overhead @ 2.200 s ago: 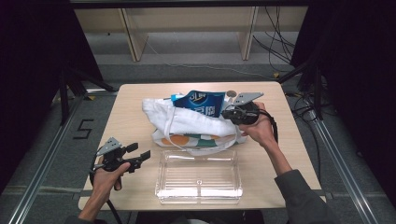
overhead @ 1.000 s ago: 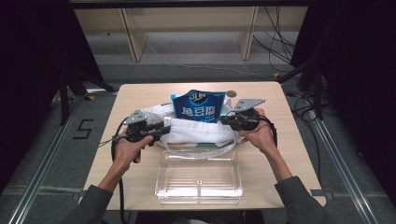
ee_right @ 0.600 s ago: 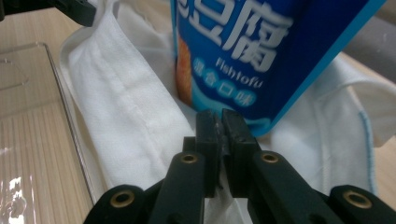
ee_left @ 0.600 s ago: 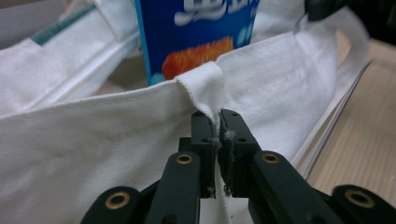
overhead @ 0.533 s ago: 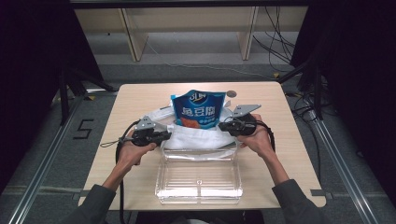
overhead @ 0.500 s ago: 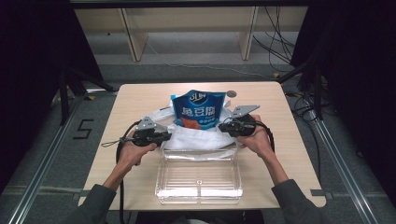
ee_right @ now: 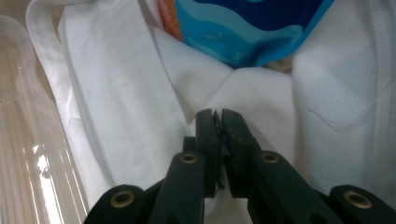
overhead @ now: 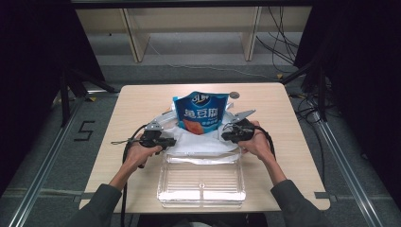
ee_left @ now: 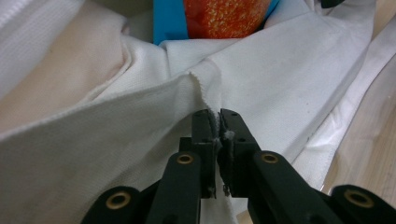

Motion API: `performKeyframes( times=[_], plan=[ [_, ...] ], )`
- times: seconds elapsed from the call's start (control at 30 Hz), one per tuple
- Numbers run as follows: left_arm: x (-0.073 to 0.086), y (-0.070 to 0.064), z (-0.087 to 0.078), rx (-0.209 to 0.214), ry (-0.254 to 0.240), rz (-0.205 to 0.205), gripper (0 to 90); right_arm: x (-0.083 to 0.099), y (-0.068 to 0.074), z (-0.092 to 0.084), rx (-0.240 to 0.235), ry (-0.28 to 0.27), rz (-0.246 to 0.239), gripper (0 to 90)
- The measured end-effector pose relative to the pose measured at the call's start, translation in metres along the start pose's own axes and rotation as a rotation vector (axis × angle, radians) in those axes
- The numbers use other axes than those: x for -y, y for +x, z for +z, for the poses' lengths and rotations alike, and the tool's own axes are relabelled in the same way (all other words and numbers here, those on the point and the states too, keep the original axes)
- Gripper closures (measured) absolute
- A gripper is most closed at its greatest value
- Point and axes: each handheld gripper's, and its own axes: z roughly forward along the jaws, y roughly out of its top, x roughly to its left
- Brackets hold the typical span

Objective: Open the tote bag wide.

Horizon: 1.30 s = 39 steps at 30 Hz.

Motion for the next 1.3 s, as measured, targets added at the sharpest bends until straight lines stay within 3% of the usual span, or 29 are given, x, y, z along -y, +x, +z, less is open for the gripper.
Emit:
performKeyframes(
  times=[0.07,0.2,0.3,0.37,0.43,0.47,0.6,0.67,0.73,0.9,0.97,1.0,1.07,1.13,1.3],
  plan=[
    [-0.002,-0.002,-0.001,-0.006,0.001,0.006,81.2,0.000,0.000,-0.001,-0.003,-0.001,0.016,85.4],
    [-0.007,-0.001,-0.008,0.013,-0.007,0.002,64.0,-0.007,-0.001,-0.017,-0.001,-0.056,0.048,72.7],
    [-0.018,-0.003,-0.029,-0.025,-0.091,0.001,57.6,-0.014,-0.002,-0.037,0.000,-0.145,0.062,64.7],
    [-0.026,-0.003,-0.042,-0.023,-0.114,0.016,55.6,-0.019,-0.004,-0.052,0.030,-0.200,0.070,62.4],
    [-0.034,-0.002,-0.053,-0.055,-0.143,0.018,55.2,-0.023,-0.006,-0.065,0.055,-0.229,0.070,64.0],
    [-0.037,-0.001,-0.059,-0.071,-0.152,0.012,55.2,-0.023,-0.006,-0.068,0.093,-0.241,0.073,64.0],
    [-0.042,0.011,-0.071,-0.144,-0.198,-0.007,54.1,-0.022,-0.017,-0.069,0.183,-0.214,0.076,64.7],
    [-0.041,0.018,-0.069,-0.181,-0.195,-0.018,52.4,-0.020,-0.021,-0.063,0.197,-0.188,0.100,63.8],
    [-0.039,0.025,-0.065,-0.216,-0.159,-0.012,49.1,-0.020,-0.023,-0.057,0.178,-0.161,0.121,65.0],
    [-0.038,0.039,-0.056,-0.245,-0.170,-0.043,50.5,-0.024,-0.028,-0.045,0.168,-0.166,0.096,77.4],
    [-0.040,0.045,-0.045,-0.231,-0.142,-0.033,56.1,-0.028,-0.030,-0.038,0.179,-0.133,0.032,87.5],
    [-0.042,0.047,-0.043,-0.235,-0.125,-0.016,62.2,-0.029,-0.031,-0.037,0.198,-0.141,0.036,89.0],
    [-0.045,0.050,-0.035,-0.239,-0.145,-0.039,75.4,-0.030,-0.035,-0.038,0.212,-0.173,0.046,89.4],
    [-0.046,0.056,-0.030,-0.234,-0.122,-0.052,83.8,-0.031,-0.041,-0.038,0.216,-0.187,0.062,89.5],
    [-0.043,0.063,-0.011,-0.220,-0.112,-0.092,87.6,-0.026,-0.055,-0.025,0.226,-0.192,0.105,89.5]
  ],
)
